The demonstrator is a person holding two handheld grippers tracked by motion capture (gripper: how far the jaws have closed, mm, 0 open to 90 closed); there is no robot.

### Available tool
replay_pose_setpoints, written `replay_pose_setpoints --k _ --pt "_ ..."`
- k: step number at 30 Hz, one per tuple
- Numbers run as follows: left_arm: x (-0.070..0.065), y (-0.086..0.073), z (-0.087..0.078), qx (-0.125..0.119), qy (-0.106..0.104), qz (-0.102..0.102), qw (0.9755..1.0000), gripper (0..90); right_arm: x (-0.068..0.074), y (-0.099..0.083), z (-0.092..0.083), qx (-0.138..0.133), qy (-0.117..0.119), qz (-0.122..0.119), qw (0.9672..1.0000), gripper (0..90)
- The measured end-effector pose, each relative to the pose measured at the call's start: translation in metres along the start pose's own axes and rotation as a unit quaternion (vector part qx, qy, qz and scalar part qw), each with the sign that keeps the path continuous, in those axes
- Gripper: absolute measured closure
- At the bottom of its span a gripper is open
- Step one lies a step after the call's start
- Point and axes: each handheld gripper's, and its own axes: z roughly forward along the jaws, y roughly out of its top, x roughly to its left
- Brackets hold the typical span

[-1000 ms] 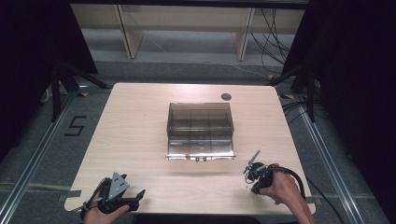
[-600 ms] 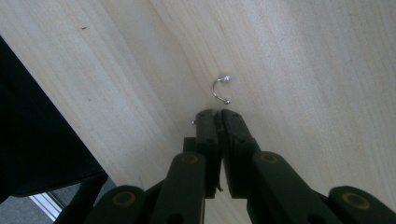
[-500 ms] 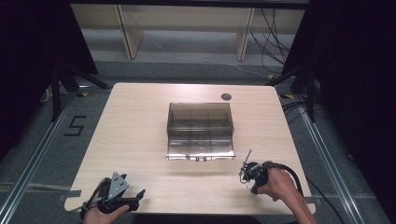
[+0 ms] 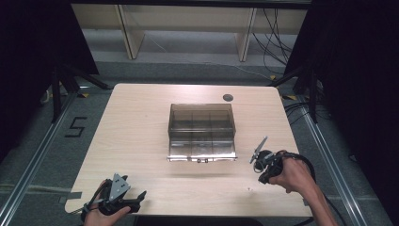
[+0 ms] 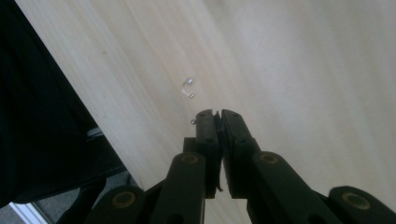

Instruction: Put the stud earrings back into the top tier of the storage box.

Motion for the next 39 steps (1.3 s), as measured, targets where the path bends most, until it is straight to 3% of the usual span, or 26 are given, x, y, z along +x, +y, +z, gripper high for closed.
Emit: replay_pose_setpoints --k 7,12,13,15,16,17,22,27,29,30,33,34,35,39 --pt "0.0 0.0 0.0 0.001 -0.004 -0.001 1.0 15.4 -0.012 0.019 -0.04 -0.036 -0.018 -0.012 0.9991 86.8" --pt "0.0 0.0 0.0 -0.001 -0.001 0.002 1.0 15.4 -0.011 0.04 -0.056 -0.044 -0.02 -0.018 0.9987 86.8" --pt "0.0 0.0 0.0 0.0 -0.003 -0.002 1.0 15.4 -0.013 0.043 -0.057 -0.049 -0.02 -0.032 0.9981 86.8" --pt "0.0 0.0 0.0 -0.004 -0.003 -0.003 1.0 15.4 -0.011 0.053 -0.06 -0.051 -0.016 -0.038 0.9979 86.8" --pt "-0.001 0.0 0.0 -0.005 -0.002 -0.004 1.0 15.4 -0.012 0.06 -0.061 -0.058 -0.018 -0.056 0.9966 86.8" --pt "0.0 0.0 0.0 -0.002 -0.001 -0.001 1.0 15.4 -0.009 0.063 -0.062 -0.05 -0.015 -0.038 0.9979 86.8" --pt "0.001 0.0 0.0 -0.003 0.001 0.004 1.0 15.3 -0.011 0.087 -0.061 -0.05 -0.009 -0.059 0.997 86.8" --pt "0.001 0.0 0.0 -0.005 -0.002 0.004 1.0 15.4 -0.01 0.108 -0.057 -0.048 -0.004 -0.058 0.9971 86.8" --pt "0.003 0.001 -0.002 0.01 -0.004 0.02 0.9997 15.4 -0.01 0.113 -0.055 -0.042 -0.004 -0.052 0.9977 86.8" --pt "0.0 0.0 0.0 -0.003 -0.004 -0.001 1.0 15.3 -0.011 0.116 -0.054 -0.043 -0.003 -0.053 0.9977 86.8" --pt "0.0 0.0 0.0 -0.005 -0.004 0.001 1.0 15.4 -0.014 0.124 -0.053 -0.047 -0.003 -0.057 0.9973 86.7" --pt "0.0 0.0 0.0 -0.005 -0.006 -0.006 1.0 15.3 -0.017 0.126 -0.051 -0.043 -0.008 -0.072 0.9964 86.7" --pt "0.0 0.0 0.0 -0.005 -0.005 0.0 1.0 15.4 -0.016 0.128 -0.051 -0.036 -0.011 -0.059 0.9975 86.8" --pt "0.0 0.001 -0.001 -0.005 -0.003 0.002 1.0 15.4 -0.021 0.137 -0.044 -0.034 -0.003 -0.066 0.9972 86.7"
